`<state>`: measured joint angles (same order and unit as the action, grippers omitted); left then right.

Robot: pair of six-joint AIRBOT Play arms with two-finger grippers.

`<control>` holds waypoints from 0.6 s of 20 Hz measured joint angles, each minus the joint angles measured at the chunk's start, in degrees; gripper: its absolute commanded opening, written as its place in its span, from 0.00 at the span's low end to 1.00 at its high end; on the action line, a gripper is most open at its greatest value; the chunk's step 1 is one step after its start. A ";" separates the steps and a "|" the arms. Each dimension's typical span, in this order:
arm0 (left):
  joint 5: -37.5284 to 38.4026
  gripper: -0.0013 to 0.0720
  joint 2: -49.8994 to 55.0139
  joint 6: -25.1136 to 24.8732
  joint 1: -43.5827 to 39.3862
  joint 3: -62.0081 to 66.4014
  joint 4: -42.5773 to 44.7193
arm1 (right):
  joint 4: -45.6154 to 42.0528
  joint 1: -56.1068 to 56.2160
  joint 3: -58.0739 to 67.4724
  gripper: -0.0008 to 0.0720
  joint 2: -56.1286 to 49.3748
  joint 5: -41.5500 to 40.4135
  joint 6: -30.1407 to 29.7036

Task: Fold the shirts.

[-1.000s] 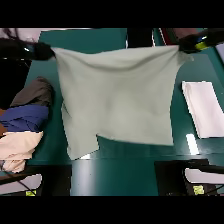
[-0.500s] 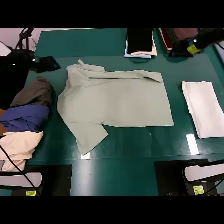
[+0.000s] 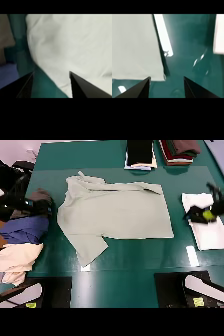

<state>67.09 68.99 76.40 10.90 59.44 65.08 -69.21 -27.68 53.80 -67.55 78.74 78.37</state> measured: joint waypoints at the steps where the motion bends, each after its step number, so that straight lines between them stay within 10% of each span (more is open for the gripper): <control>1: -0.26 0.74 -0.94 0.17 0.13 -2.14 0.04 | 1.29 -1.79 -3.76 0.67 0.87 -0.63 -0.87; 9: -1.73 0.74 -3.50 1.38 0.26 -9.66 0.31 | 9.88 -0.24 -17.81 0.61 2.78 -9.25 -4.61; 12: -1.73 0.74 -3.61 1.51 0.26 -10.93 0.42 | 10.69 3.08 -18.69 0.38 2.84 -11.19 -4.59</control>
<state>65.36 65.39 77.91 11.16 48.51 65.49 -58.52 -24.60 35.11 -64.71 67.55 73.78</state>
